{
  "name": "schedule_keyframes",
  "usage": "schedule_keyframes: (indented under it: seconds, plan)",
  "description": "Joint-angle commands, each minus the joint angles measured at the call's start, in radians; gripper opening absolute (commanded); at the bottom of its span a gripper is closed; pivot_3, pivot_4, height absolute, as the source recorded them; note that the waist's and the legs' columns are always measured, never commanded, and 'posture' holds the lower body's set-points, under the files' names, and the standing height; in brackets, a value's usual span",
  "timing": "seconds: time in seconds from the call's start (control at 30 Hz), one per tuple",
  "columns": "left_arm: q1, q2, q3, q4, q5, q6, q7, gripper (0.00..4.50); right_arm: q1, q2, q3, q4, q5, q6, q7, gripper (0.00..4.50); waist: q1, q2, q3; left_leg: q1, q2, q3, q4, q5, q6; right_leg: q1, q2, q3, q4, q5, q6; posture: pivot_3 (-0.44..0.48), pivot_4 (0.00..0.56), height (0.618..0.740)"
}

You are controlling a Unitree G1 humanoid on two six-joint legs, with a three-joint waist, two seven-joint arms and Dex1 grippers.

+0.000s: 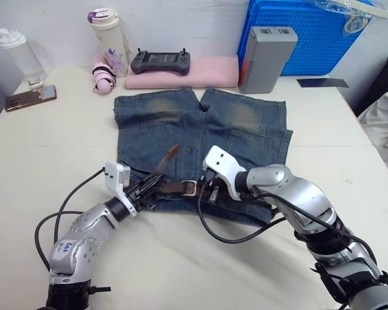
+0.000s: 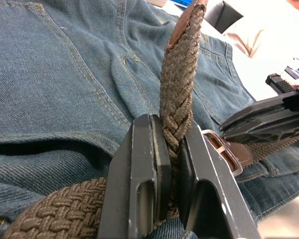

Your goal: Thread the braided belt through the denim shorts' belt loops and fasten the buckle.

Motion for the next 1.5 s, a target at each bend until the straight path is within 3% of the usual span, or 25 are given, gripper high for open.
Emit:
schedule_keyframes:
  seconds: [0.03,0.27,0.77,1.13,1.5]
  plan:
    - [-0.007,0.012,-0.003,-0.019,-0.003,0.001,-0.004,0.00,0.003,0.012,-0.005,-0.056,0.010,0.006,-0.014,0.05,0.000,0.000,0.000,0.000,0.000,0.000,0.000,0.000,0.000,0.000,0.000,0.000,0.000,0.000,0.000,0.000,0.150,0.725]
    - [-0.012,0.013,-0.004,-0.016,-0.002,0.003,-0.006,0.00,-0.011,0.078,0.022,-0.046,0.003,0.015,-0.050,0.05,0.000,0.000,0.000,0.000,0.000,0.000,0.000,0.000,-0.001,0.000,0.000,0.000,0.000,0.000,0.000,0.000,0.150,0.725]
    - [-0.003,0.007,-0.012,-0.019,0.003,-0.001,-0.006,0.00,-0.064,0.093,0.101,-0.005,-0.029,-0.006,-0.049,0.05,-0.001,0.000,0.000,0.000,0.000,0.000,-0.001,0.001,0.000,0.000,0.000,0.000,0.000,0.000,0.000,0.000,0.150,0.725]
    - [-0.027,0.039,-0.013,-0.001,0.018,-0.014,-0.037,0.00,-0.182,0.061,-0.029,0.001,0.048,0.010,0.026,0.05,-0.001,0.000,0.000,0.000,0.000,0.000,-0.002,0.001,0.000,0.000,0.000,0.000,-0.001,0.000,0.000,0.000,0.150,0.725]
    - [-0.027,0.035,-0.016,-0.009,0.016,-0.010,-0.032,0.00,-0.098,0.060,0.119,0.036,-0.047,-0.077,-0.011,0.05,-0.001,0.000,0.000,0.000,0.000,0.000,-0.001,0.001,0.000,0.000,0.000,-0.001,0.000,0.000,0.000,0.000,0.150,0.725]
